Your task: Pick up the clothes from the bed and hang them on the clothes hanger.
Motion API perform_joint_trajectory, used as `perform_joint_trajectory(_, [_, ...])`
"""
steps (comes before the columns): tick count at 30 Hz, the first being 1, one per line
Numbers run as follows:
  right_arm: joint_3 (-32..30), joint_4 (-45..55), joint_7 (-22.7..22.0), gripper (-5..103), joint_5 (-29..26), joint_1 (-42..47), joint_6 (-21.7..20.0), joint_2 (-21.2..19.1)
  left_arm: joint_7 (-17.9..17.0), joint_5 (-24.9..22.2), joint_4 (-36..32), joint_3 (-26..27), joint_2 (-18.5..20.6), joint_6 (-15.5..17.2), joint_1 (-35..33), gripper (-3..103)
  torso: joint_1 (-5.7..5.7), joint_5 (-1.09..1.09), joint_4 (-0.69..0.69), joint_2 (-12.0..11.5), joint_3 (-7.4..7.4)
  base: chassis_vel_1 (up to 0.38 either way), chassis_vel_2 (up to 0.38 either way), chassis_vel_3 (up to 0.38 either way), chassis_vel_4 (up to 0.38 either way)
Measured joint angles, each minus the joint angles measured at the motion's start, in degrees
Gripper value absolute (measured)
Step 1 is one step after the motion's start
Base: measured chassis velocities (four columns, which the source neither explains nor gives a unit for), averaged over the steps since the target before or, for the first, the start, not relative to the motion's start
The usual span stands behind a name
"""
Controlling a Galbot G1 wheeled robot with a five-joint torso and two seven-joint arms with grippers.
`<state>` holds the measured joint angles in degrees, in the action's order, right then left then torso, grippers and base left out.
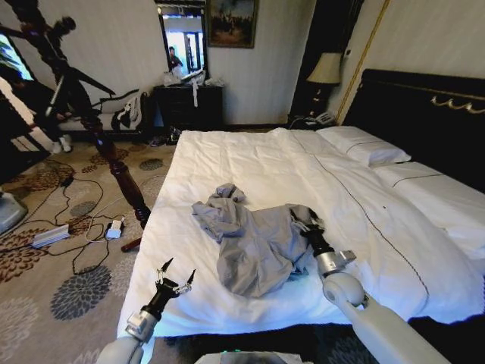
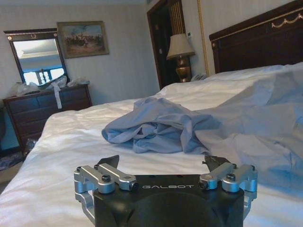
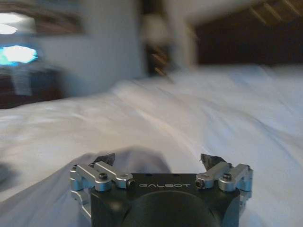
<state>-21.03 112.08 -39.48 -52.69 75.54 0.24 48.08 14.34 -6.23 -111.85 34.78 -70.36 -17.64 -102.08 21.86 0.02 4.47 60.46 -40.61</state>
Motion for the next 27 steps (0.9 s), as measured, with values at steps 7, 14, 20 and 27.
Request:
perform_joint_trajectory(7, [-8.94,13.04,4.57,100,-15.87,9.06,6.96,-3.21,0.05,0.21,-0.37,1.43,-0.38,-0.82,-1.46,100,0.01,-0.02,0.0,0.01,0.0,0.0,0.0,0.0,0.0])
perform_joint_trajectory(14, [-12.78,14.86,15.55,100,-4.23,21.76,10.95,-6.87,0.06,0.44,0.11,1.05,-1.09,-0.83,-0.78,100,0.0,-0.04,0.01,0.01,0.0,0.0,0.0,0.0,0.0])
perform_joint_trajectory(20, [-15.43,-0.12,41.6,100,28.41,31.24,25.93,-12.08,0.02,0.56,0.37,0.92,-0.93,-0.83,-0.42,100,0.01,0.0,-0.01,0.0,0.0,0.0,0.0,0.0,0.0])
perform_joint_trajectory(27, [-15.28,-5.22,55.68,100,29.16,31.56,28.78,-15.48,-0.06,0.43,0.28,0.97,-0.43,-0.83,-0.35,100,0.01,-0.02,-0.01,0.0,0.0,0.0,0.0,0.0,0.0])
